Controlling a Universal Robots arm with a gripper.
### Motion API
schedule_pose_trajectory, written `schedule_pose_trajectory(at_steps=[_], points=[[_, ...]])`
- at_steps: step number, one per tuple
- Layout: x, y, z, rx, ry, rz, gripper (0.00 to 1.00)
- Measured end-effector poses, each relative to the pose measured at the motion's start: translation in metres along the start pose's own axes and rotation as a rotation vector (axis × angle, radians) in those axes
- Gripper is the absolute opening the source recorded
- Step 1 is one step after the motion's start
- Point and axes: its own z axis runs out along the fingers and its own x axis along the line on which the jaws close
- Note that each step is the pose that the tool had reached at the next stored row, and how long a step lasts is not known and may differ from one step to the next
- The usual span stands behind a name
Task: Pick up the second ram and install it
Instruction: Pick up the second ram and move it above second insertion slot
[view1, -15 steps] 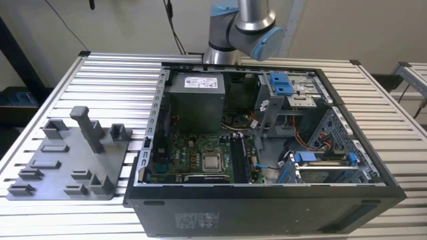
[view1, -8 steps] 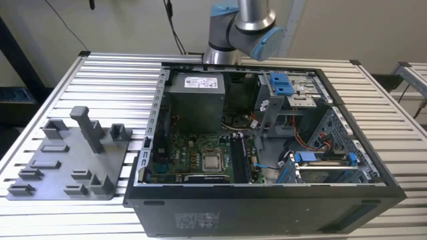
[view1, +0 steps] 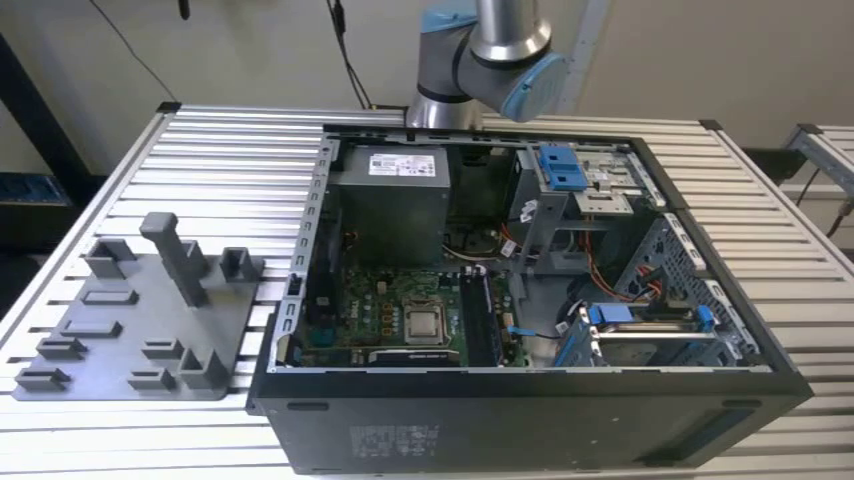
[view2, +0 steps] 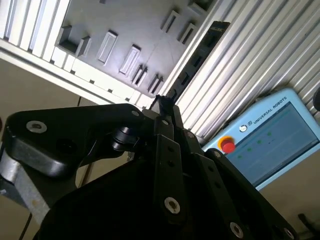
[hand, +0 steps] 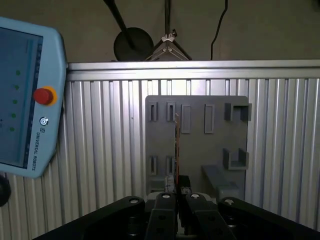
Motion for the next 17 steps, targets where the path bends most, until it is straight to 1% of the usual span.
schedule_pose_trajectory(at_steps=[5,8,17], points=[[-0.0001,-0.0029,0.0001,0.0,0.0,0.0,0.14],[-0.0002,-0.0059,0.0002,0.0,0.0,0.0,0.14],[-0.0005,-0.0191,0.0007,0.0,0.0,0.0,0.14]])
